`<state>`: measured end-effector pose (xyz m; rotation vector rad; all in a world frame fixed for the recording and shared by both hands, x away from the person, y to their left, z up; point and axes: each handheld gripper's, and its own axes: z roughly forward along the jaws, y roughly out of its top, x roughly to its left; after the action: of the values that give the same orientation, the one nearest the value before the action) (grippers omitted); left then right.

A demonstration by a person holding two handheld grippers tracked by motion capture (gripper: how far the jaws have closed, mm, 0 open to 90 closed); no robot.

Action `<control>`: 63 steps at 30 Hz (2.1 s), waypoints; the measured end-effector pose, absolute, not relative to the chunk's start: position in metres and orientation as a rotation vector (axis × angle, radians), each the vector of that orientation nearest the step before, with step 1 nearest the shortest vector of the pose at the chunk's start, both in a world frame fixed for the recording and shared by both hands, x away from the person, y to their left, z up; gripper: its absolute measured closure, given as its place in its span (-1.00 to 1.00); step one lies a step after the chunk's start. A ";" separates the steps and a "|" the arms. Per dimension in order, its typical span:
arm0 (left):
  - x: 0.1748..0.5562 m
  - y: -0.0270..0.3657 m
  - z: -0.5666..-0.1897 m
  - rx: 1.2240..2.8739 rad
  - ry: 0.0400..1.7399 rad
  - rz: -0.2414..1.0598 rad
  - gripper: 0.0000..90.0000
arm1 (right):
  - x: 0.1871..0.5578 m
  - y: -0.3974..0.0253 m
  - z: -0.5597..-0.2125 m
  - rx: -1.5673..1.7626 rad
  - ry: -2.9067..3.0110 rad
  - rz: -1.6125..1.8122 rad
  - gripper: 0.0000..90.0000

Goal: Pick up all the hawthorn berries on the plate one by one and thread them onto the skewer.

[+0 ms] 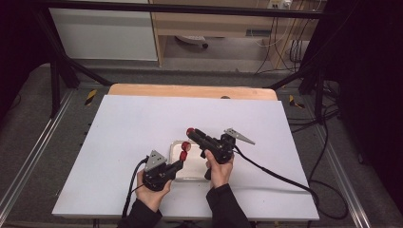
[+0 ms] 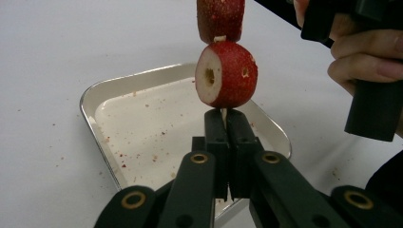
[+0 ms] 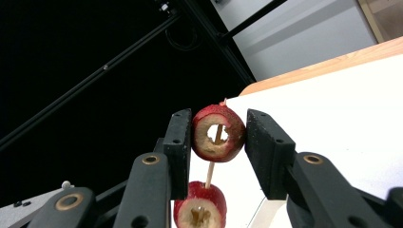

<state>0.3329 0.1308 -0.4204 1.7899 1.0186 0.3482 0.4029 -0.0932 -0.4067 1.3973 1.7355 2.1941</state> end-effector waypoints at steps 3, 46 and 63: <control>0.334 0.131 -0.421 1.790 1.022 0.348 0.97 | 0.402 -0.093 -0.408 1.401 1.745 2.187 0.40; 0.338 0.150 -0.432 1.891 0.970 0.364 0.97 | 0.393 -0.143 -0.420 1.240 2.199 1.663 -0.77; 0.341 0.159 -0.426 1.963 0.945 0.330 0.97 | 0.381 -0.194 -0.438 1.158 2.379 1.282 -0.99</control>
<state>0.3411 0.1588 -0.4261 1.9627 0.9453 0.3297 0.3812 -0.1943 -0.4385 1.1584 2.3786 1.2819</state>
